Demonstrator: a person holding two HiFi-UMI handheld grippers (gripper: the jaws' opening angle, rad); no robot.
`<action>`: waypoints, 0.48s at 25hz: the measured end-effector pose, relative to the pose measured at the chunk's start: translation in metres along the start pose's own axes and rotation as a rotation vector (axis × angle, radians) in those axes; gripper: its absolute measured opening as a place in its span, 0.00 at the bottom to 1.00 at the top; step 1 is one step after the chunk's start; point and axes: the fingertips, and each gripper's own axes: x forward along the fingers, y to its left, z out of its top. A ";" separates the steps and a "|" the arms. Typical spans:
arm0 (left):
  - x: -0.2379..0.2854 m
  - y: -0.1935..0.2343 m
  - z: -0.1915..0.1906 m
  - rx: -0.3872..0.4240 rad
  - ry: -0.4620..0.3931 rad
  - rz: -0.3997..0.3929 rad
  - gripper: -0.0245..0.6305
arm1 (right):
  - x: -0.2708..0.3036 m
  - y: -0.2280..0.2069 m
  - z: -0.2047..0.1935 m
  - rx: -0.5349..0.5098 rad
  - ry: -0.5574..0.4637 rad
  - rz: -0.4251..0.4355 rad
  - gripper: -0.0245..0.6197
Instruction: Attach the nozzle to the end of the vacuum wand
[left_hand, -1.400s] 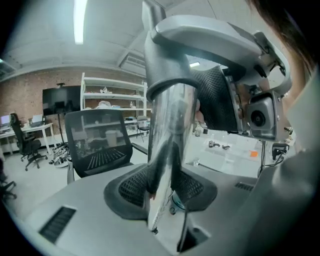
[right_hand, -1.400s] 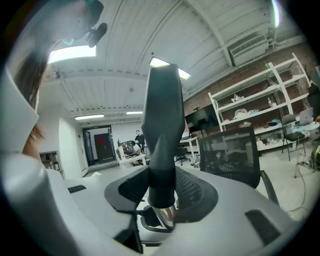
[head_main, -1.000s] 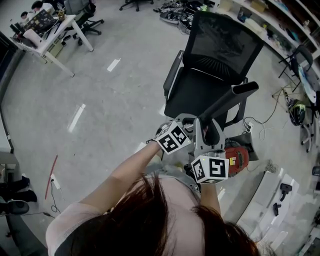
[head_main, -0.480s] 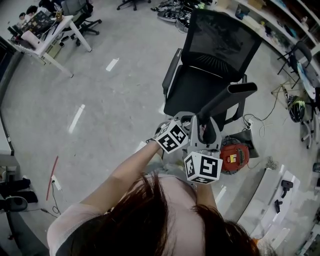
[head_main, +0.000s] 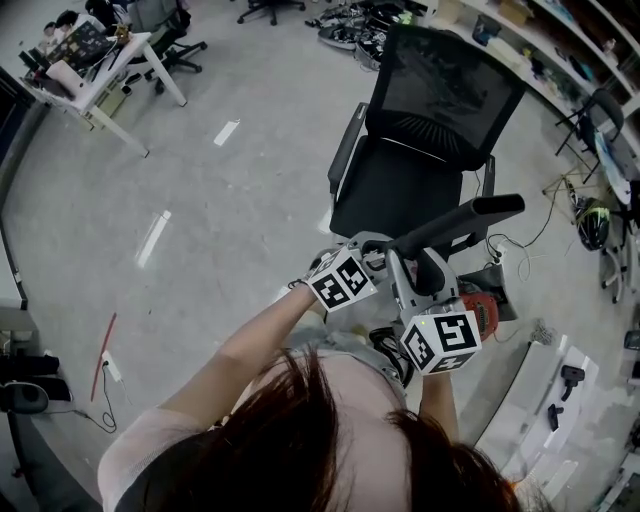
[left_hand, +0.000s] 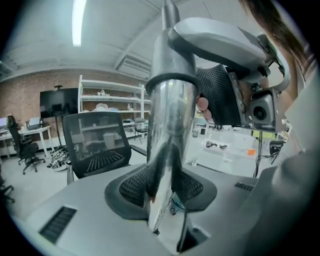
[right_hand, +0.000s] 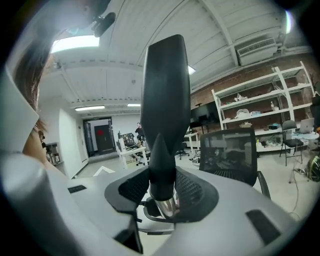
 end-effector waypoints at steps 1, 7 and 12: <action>0.000 0.000 0.001 0.002 0.000 -0.003 0.26 | 0.002 0.001 0.000 -0.012 0.019 0.010 0.30; 0.001 -0.008 0.000 0.017 -0.010 -0.039 0.26 | 0.009 0.003 -0.004 -0.013 0.037 0.041 0.30; 0.000 -0.004 0.000 0.003 -0.025 -0.033 0.26 | 0.008 0.003 -0.002 -0.048 -0.042 -0.026 0.30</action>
